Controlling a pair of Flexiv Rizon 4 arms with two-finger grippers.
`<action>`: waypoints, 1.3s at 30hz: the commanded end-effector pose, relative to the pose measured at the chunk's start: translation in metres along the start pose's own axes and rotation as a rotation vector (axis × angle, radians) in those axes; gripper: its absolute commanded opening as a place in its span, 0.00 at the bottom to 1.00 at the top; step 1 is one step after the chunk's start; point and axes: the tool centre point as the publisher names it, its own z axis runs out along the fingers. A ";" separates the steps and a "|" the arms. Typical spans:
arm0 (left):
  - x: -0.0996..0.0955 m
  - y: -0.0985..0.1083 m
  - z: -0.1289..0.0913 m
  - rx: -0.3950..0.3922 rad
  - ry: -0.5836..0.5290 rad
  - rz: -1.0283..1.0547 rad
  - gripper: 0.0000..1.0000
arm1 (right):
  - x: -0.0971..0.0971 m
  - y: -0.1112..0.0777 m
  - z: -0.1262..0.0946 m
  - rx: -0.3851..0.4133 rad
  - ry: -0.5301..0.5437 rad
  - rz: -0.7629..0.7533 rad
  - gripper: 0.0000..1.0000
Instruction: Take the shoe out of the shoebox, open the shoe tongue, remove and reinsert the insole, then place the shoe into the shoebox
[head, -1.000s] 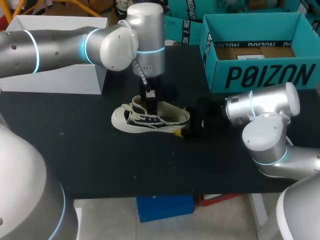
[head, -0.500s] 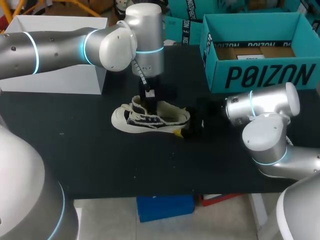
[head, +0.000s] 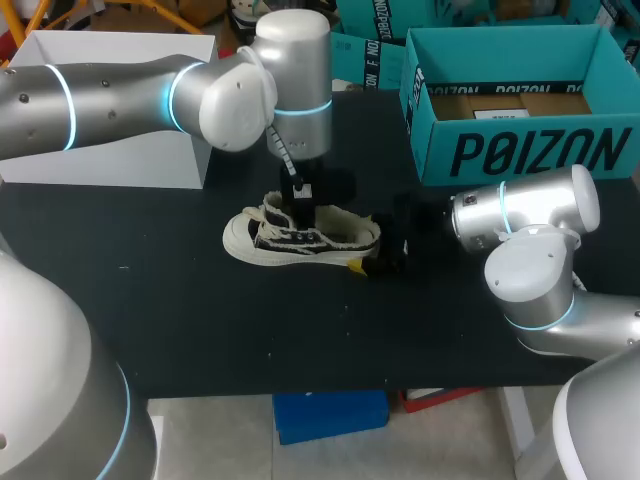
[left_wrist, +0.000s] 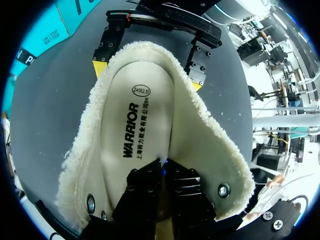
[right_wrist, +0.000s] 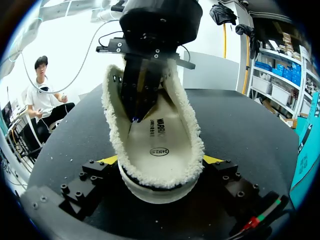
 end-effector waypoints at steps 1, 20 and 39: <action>0.005 0.002 0.029 -0.017 -0.073 -0.007 0.08 | -0.001 -0.005 0.004 0.000 -0.001 0.003 0.00; -0.008 0.009 0.065 -0.152 -0.488 -0.105 0.13 | -0.001 -0.005 0.004 0.000 -0.001 0.003 0.00; -0.106 0.021 0.102 -0.129 -0.656 -0.218 0.14 | -0.001 -0.005 0.004 0.000 -0.001 0.003 0.00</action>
